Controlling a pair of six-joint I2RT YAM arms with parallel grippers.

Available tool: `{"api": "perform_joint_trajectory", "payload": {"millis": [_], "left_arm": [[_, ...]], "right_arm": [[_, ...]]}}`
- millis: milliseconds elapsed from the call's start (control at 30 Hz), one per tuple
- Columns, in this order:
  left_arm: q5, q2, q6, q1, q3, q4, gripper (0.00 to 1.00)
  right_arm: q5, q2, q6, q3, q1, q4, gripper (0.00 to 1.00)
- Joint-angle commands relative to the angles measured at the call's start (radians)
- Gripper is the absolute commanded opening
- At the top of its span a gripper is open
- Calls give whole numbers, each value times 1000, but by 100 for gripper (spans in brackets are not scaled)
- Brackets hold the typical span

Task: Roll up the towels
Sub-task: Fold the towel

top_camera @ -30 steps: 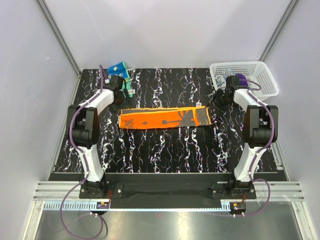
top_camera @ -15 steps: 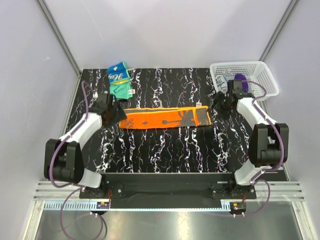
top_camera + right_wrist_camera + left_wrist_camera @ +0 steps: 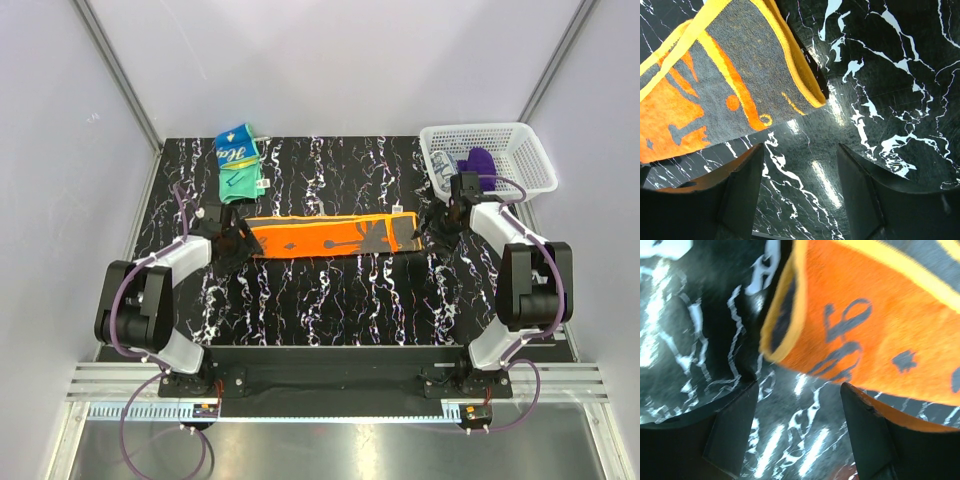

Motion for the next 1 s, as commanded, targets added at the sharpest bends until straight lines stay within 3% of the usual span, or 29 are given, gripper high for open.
{"api": "perform_joint_trajectory", "payload": {"millis": [0,167,400,533,567,667,867,967], "left_arm": [[32,27,-32,1,-22,72,73],[-17,21,-69,4,-33,77,74],[-75,90,-65,7,41,3,60],[-106,122,-45,10,81,-9,35],[-115,133,-32,10,88,-11,24],[-150,145,-12,11,124,-43,11],[-207,127,40,59,153,-89,8],[-232,134,55,65,174,-115,10]], "right_arm": [[-6,7,-23,-7,3,40,66],[-14,22,-29,-24,4,58,65],[-26,42,-29,-32,3,72,64],[-38,42,-32,-41,3,78,64],[-50,40,-30,-46,4,83,64],[-78,34,-12,-69,3,104,64],[-217,-7,69,-154,29,244,64],[-190,-9,100,-168,50,272,64]]}}
